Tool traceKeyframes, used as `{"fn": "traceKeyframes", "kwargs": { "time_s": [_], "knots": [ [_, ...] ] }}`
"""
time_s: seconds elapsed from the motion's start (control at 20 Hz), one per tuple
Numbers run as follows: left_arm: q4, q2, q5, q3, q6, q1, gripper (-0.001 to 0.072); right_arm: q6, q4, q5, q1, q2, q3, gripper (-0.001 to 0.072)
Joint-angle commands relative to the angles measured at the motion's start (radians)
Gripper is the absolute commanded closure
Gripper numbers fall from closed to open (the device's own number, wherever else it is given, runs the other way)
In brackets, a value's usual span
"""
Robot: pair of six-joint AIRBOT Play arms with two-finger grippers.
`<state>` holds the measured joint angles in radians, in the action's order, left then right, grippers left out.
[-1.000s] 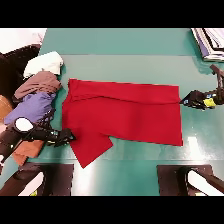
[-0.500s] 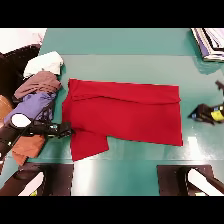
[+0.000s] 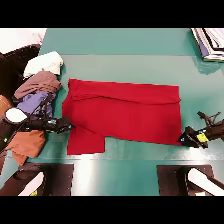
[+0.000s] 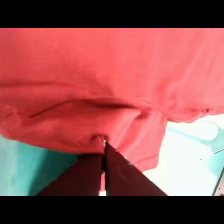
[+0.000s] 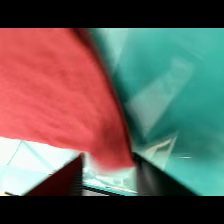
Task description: Fold the shirts.
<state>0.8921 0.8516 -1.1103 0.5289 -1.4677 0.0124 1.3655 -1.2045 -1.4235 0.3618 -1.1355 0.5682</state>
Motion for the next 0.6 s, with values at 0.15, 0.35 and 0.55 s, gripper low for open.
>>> {"fn": "traceKeyframes", "kwargs": {
  "time_s": [0.15, 0.35, 0.55],
  "knots": [
    [0.125, -0.003, -0.14, 0.003, -0.002, 0.001, 0.0683, -0.002, -0.002, 0.027, -0.122, 0.064, 0.04, 0.0697],
    [0.276, -0.161, -0.227, 0.003, -0.109, 0.001, 0.0683, -0.002, -0.035, -0.083, -0.124, 0.218, 0.077, 0.0697],
    [0.249, -0.355, -0.476, 0.003, -0.193, 0.001, 0.0683, 0.004, -0.138, -0.227, -0.124, 0.39, 0.077, 0.0697]
  ]
}}
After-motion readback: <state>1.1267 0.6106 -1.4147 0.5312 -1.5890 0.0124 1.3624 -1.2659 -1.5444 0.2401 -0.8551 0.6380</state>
